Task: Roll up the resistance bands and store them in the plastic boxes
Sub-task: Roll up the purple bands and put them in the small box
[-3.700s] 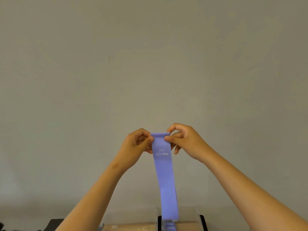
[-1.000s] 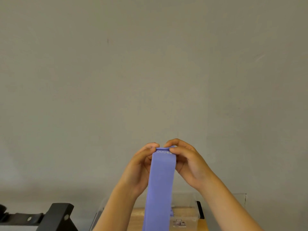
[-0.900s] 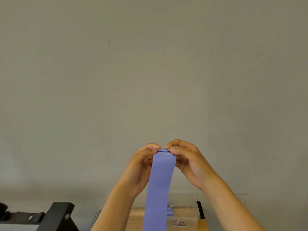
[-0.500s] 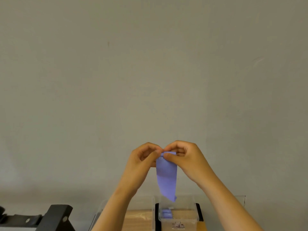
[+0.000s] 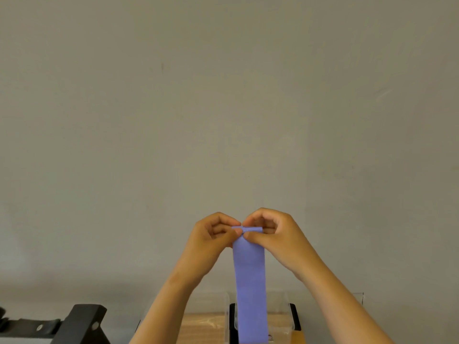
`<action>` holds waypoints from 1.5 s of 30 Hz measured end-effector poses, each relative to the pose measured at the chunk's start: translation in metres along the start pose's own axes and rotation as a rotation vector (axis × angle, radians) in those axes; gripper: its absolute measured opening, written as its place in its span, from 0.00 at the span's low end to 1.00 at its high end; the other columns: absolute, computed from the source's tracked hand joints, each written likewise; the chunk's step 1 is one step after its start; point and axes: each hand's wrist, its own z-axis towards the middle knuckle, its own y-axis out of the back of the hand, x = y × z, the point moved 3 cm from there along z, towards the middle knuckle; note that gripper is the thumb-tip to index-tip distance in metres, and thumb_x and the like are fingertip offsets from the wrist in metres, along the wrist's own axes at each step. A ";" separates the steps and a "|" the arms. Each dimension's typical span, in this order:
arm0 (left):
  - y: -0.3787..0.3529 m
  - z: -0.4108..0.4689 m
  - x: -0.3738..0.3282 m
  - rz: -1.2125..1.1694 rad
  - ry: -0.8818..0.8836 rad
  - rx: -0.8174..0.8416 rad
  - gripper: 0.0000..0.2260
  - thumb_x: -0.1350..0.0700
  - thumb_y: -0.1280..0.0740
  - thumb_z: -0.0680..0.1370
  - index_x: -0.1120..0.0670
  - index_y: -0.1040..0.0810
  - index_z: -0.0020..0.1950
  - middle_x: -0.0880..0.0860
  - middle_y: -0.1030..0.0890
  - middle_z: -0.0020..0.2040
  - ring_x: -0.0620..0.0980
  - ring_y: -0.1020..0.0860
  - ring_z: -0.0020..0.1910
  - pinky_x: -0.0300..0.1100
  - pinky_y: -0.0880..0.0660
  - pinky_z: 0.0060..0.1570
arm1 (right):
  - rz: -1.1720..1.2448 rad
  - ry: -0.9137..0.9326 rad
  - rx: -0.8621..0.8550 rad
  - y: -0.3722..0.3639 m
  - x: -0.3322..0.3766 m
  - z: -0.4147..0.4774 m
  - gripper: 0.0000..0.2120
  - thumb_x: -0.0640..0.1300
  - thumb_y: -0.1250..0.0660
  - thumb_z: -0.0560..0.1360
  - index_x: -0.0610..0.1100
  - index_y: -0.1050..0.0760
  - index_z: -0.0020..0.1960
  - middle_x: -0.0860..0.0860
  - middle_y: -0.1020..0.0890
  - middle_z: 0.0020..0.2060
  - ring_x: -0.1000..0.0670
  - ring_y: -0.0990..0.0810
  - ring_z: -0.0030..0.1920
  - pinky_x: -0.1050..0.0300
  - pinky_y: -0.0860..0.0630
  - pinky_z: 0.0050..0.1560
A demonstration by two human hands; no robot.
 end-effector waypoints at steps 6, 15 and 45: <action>-0.001 -0.002 -0.003 0.125 -0.098 -0.018 0.05 0.68 0.30 0.74 0.59 0.20 0.44 0.52 0.16 0.39 0.49 0.17 0.41 0.36 0.23 0.42 | 0.075 -0.109 0.005 0.001 -0.006 0.001 0.02 0.44 0.28 0.73 0.48 0.19 0.42 0.45 0.15 0.38 0.45 0.16 0.46 0.46 0.22 0.52; -0.006 -0.003 -0.005 -0.007 -0.051 -0.010 0.06 0.61 0.36 0.80 0.62 0.23 0.48 0.58 0.15 0.43 0.54 0.17 0.43 0.43 0.21 0.44 | 0.013 0.046 -0.098 -0.001 0.006 -0.001 0.07 0.38 0.27 0.71 0.49 0.19 0.39 0.54 0.16 0.36 0.57 0.17 0.40 0.66 0.23 0.43; 0.001 -0.005 -0.006 -0.008 -0.065 -0.144 0.05 0.65 0.29 0.74 0.56 0.18 0.44 0.48 0.15 0.38 0.42 0.18 0.40 0.32 0.24 0.40 | 0.131 0.023 -0.065 -0.001 -0.002 0.001 0.10 0.31 0.29 0.71 0.45 0.21 0.47 0.52 0.15 0.43 0.54 0.16 0.46 0.62 0.21 0.47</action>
